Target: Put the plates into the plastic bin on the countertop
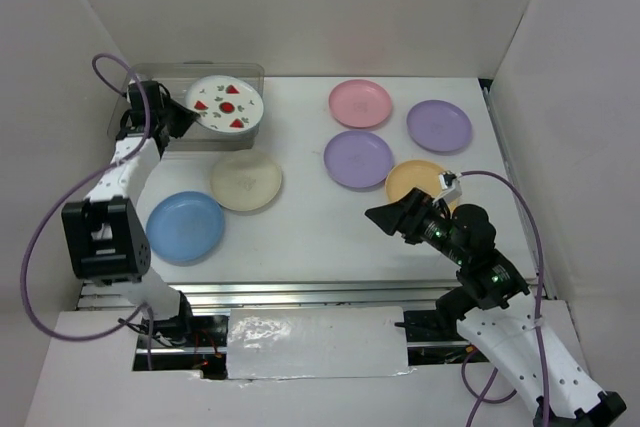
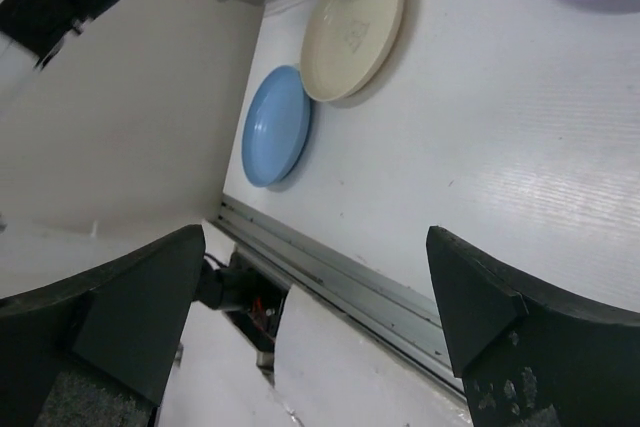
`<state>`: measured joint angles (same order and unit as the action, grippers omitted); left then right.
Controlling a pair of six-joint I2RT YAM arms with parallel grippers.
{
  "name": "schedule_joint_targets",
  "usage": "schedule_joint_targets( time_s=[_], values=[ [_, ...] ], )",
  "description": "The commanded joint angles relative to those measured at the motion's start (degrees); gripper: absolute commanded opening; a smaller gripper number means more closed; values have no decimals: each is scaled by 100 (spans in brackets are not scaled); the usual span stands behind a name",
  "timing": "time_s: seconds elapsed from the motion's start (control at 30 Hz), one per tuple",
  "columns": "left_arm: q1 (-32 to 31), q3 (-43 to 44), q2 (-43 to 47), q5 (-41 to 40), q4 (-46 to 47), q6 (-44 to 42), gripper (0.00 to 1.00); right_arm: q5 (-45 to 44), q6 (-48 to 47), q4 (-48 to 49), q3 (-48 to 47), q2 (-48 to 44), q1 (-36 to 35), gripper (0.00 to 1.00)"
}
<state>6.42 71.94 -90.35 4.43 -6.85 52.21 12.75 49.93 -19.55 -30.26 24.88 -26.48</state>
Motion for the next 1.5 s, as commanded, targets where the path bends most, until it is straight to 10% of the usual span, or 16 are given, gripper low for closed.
schedule_joint_targets(
  time_s=[0.0, 0.47, 0.77, 0.8, 1.23, 1.47],
  values=[
    [193, 1107, -728, -82, 1107, 422, 0, 525, -98, 548, 143, 60, -68, 100],
    [492, 3643, -3630, -12, 210, 984, 0, 711, -256, 1033, -129, 676, -578, 100],
    [440, 3344, -3543, 6, 246, 915, 55, 588, -273, 1076, -366, 825, -727, 100],
    [422, 3370, -3508, 6, 246, 871, 99, 588, -282, 1067, -393, 842, -771, 100],
    [-61, 4179, -1681, -2329, -1722, -263, 99, -44, -326, 1199, -507, 1202, -1360, 100],
    [-754, 1194, 621, -2956, -2583, -203, 99, -475, -344, 1401, -648, 2160, -1421, 100]
  ],
)
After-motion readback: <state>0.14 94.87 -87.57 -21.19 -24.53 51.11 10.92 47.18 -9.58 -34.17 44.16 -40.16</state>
